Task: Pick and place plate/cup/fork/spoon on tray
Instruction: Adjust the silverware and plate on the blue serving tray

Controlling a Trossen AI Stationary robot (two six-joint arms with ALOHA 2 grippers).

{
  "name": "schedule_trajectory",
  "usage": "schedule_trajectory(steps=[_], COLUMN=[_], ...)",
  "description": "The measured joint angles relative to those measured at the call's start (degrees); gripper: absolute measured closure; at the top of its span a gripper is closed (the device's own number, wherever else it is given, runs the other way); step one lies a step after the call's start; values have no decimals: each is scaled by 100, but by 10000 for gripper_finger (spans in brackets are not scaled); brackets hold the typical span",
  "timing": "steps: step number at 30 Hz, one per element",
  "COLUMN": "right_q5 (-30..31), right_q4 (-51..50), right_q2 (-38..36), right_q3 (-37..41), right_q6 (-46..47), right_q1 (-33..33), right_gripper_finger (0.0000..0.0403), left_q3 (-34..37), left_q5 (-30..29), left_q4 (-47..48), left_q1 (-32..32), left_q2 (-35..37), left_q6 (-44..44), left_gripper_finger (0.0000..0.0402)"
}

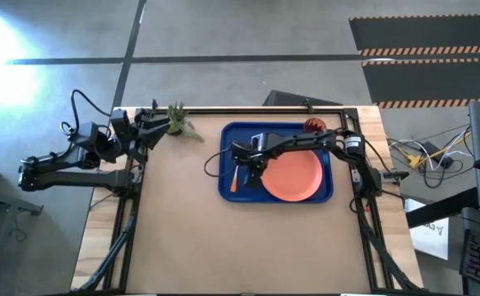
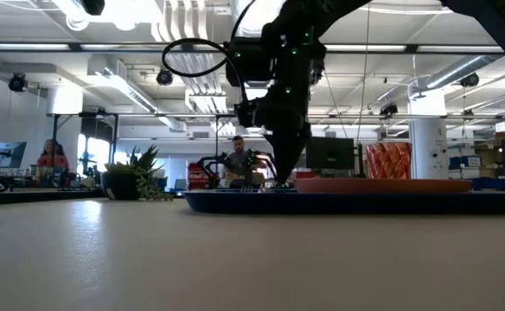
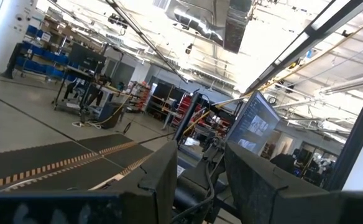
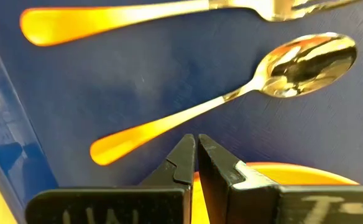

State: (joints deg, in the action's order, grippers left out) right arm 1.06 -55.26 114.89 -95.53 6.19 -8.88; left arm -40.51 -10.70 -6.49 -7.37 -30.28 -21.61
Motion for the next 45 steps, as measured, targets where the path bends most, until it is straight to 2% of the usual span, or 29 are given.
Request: schedule_trajectory(steps=[17, 29, 33, 36, 45], right_q5=[-151, -411, -361, -72, -101], right_q4=[76, 673, 672, 670, 668], right_q2=[0, 0, 0, 0, 18], right_q3=[357, 370, 370, 371, 372], right_q6=[70, 292, 217, 116, 124], right_q1=[-26, 37, 39, 37, 0], right_gripper_finger=[394, 394, 394, 394, 394], left_q3=[0, 0, 0, 0, 0], left_q5=[0, 0, -2, 1, 0], left_q4=[-1, -1, 1, 0, 1], left_q1=[2, 2, 2, 2, 2], left_q2=[-33, -31, -31, -31, -31], left_q6=[3, 4, 4, 4, 4], left_gripper_finger=[285, 285, 285, 285, 285])
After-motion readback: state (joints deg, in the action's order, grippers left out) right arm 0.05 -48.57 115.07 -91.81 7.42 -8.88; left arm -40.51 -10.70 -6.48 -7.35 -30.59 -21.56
